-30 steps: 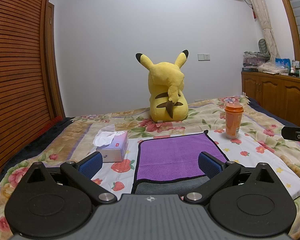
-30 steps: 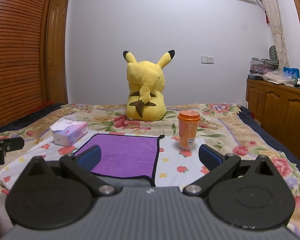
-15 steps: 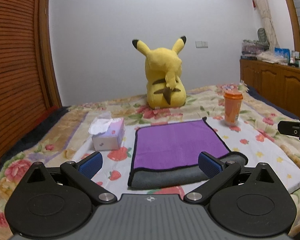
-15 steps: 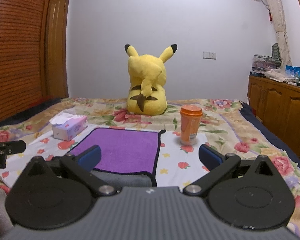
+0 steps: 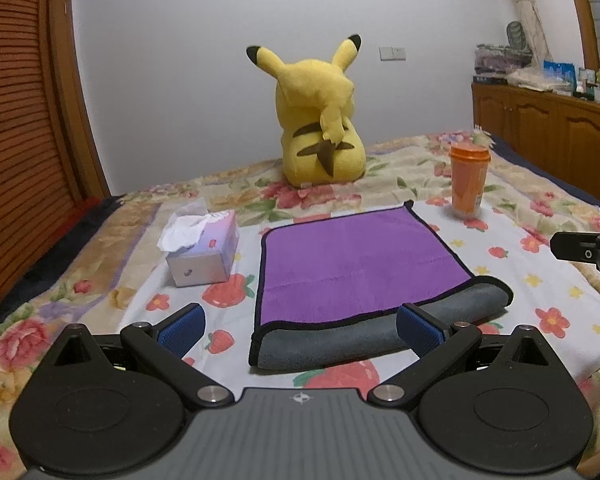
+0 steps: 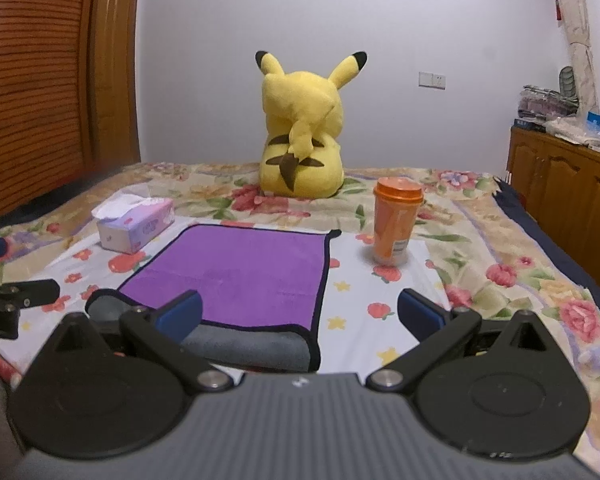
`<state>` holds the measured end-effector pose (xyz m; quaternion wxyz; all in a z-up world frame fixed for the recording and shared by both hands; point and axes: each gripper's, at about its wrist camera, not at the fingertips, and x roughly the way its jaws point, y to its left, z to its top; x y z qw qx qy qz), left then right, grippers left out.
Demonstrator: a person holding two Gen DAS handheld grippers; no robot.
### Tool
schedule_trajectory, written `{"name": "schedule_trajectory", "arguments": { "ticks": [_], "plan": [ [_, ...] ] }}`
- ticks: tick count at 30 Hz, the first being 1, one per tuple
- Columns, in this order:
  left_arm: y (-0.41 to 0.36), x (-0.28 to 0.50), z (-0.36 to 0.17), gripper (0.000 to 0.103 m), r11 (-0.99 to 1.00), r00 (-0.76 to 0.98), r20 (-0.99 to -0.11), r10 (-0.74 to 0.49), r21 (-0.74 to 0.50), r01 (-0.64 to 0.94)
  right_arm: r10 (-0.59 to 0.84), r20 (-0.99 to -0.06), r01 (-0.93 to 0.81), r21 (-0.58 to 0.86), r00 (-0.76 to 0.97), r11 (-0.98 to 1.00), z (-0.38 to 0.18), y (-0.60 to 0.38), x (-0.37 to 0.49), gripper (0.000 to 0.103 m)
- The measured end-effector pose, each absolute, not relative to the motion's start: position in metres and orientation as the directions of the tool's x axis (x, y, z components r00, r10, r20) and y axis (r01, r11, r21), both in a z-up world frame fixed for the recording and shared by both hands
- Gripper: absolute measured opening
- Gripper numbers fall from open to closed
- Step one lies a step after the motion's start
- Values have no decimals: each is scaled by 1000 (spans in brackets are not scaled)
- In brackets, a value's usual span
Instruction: Fold towel
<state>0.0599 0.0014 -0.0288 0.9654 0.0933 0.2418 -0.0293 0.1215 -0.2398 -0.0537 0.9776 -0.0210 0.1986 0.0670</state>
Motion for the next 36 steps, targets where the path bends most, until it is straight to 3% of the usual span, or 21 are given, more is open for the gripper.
{"name": "schedule_trajectory", "arguments": {
  "ticks": [22, 31, 34, 36],
  "plan": [
    [14, 122, -54, 103, 969, 815, -575, -67, 158, 191, 194, -499, -253, -54, 845, 966, -74, -230, 181, 103],
    [25, 149, -63, 96, 963, 785, -615, -75, 159, 217, 210, -536, -269, -32, 817, 963, -80, -232, 201, 103],
    [33, 159, -68, 93, 965, 765, -639, -84, 141, 223, 228, -553, -276, -4, 801, 961, -82, -235, 207, 101],
    [37, 165, -71, 92, 967, 751, -654, -88, 126, 222, 233, -564, -279, 4, 792, 960, -85, -236, 211, 93]
  ]
}}
